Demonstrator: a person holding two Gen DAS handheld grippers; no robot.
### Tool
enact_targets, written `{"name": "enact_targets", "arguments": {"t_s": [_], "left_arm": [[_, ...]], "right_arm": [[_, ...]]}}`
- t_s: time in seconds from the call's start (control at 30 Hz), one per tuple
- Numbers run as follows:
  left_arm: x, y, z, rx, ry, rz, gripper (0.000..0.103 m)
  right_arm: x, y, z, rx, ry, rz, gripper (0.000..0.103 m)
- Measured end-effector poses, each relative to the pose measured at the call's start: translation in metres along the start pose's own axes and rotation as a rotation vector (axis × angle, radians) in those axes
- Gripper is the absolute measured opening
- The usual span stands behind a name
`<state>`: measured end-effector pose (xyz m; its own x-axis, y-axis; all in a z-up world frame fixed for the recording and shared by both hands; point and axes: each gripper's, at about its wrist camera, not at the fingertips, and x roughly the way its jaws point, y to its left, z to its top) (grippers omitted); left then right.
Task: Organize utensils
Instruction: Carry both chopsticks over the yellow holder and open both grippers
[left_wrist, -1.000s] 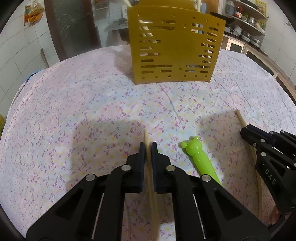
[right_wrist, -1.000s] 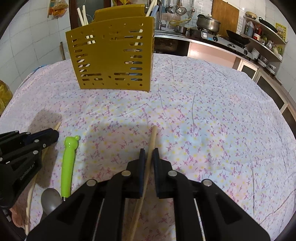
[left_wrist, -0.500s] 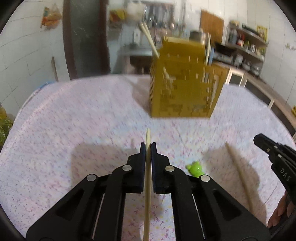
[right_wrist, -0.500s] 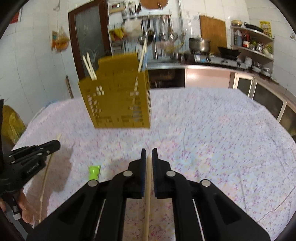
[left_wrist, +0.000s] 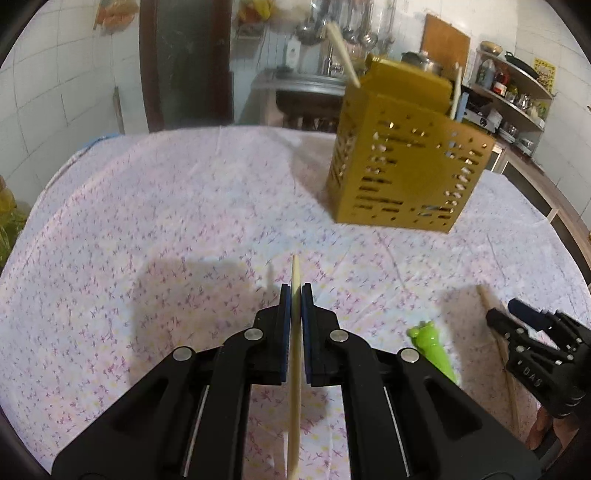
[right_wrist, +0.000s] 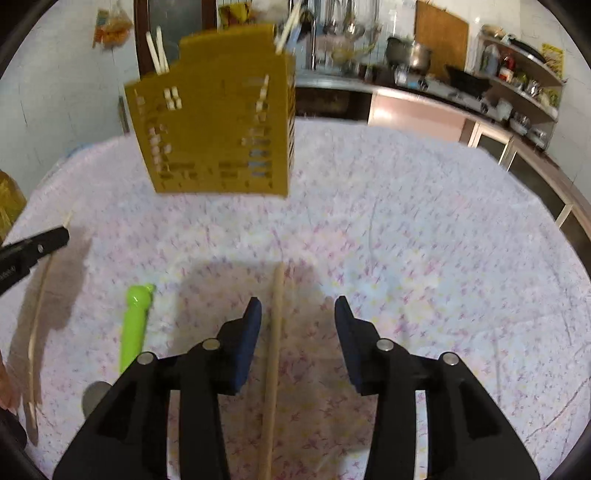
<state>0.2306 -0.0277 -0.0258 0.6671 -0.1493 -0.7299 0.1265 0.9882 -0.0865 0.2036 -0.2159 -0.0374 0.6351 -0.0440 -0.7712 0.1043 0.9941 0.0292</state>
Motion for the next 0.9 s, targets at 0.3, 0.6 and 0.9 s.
{"name": "enact_targets", "arguments": {"t_s": [0.3, 0.6, 0.9], "left_arm": [[-0.006, 0.002, -0.001, 0.003, -0.028, 0.011, 0.004], [-0.049, 0.008, 0.006, -0.032, -0.181, 0.001, 0.004], [-0.107, 0.019, 0.010, -0.083, -0.402, -0.014, 0.004]], "right_arm": [[-0.005, 0.007, 0.002, -0.012, -0.013, 0.021, 0.006], [-0.069, -0.021, 0.005, 0.135, -0.310, 0.149, 0.006], [-0.111, -0.022, -0.008, 0.156, -0.572, 0.151, 0.006]]}}
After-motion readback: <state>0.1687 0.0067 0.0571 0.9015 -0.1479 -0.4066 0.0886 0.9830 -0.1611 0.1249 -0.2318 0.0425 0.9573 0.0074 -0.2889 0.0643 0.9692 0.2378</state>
